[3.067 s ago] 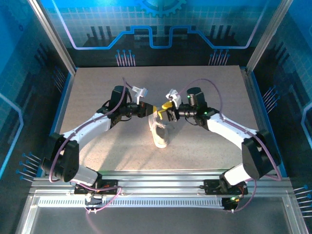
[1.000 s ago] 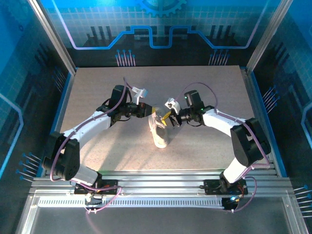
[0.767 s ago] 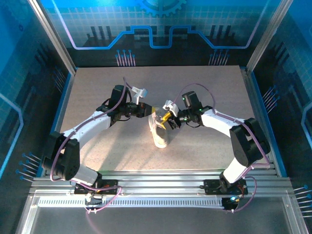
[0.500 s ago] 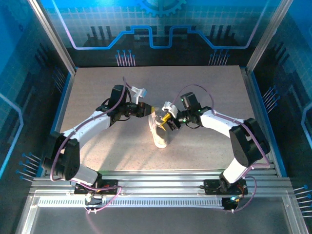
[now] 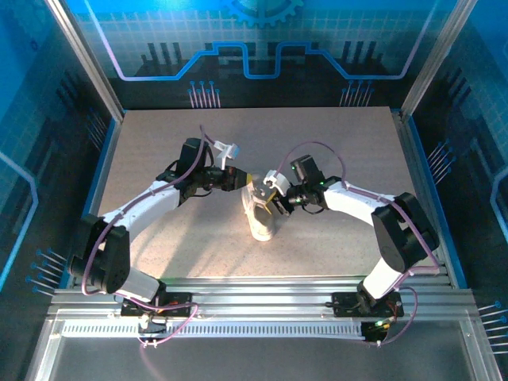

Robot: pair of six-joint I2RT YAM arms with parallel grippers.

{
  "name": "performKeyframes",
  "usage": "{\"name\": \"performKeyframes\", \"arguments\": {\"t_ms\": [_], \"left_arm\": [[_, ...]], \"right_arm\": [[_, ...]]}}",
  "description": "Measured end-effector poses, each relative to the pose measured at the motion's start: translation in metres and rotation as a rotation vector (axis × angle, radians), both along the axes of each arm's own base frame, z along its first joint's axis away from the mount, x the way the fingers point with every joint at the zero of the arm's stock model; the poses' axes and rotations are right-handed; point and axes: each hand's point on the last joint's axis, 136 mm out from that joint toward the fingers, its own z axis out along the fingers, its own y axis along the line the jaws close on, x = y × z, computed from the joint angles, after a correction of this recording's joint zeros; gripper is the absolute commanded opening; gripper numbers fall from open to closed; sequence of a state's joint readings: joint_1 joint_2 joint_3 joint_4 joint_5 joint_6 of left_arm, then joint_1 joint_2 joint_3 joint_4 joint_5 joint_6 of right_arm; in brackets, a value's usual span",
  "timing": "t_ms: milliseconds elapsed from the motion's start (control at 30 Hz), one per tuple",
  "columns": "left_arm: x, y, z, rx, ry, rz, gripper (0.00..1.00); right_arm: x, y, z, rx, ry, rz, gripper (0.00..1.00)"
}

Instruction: Tie the shoes

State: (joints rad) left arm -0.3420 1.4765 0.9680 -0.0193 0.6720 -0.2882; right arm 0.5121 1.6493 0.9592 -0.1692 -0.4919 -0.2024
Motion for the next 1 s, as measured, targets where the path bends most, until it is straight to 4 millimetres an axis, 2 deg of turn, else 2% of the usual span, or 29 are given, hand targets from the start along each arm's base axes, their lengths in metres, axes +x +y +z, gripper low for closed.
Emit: {"name": "performKeyframes", "arguments": {"t_ms": [133, 233, 467, 600, 767, 967, 1000], "left_arm": [[0.000, -0.001, 0.001, -0.004, -0.002, -0.003, 0.00], [0.001, -0.001, 0.004, -0.009, -0.006, -0.003, 0.00], [0.002, -0.002, 0.006, -0.020, -0.002, 0.004, 0.00], [0.003, -0.002, 0.006, -0.021, -0.003, 0.005, 0.00], [0.003, -0.002, 0.005, -0.021, -0.001, 0.005, 0.00], [0.003, -0.003, 0.003, -0.020, 0.004, 0.004, 0.00], [0.003, -0.003, 0.003, -0.020, 0.003, 0.004, 0.00]], "right_arm": [[-0.001, -0.003, 0.005, -0.008, 0.023, -0.029, 0.07], [0.001, -0.001, 0.012, -0.003, 0.045, -0.049, 0.07], [0.010, 0.008, 0.036, 0.056, 0.085, -0.091, 0.09], [0.017, 0.016, 0.046, 0.090, 0.114, -0.109, 0.15], [0.024, 0.023, 0.040, 0.100, 0.180, -0.136, 0.17], [0.026, 0.023, 0.029, 0.092, 0.237, -0.175, 0.26], [0.027, 0.023, 0.029, 0.090, 0.235, -0.181, 0.29]]}}
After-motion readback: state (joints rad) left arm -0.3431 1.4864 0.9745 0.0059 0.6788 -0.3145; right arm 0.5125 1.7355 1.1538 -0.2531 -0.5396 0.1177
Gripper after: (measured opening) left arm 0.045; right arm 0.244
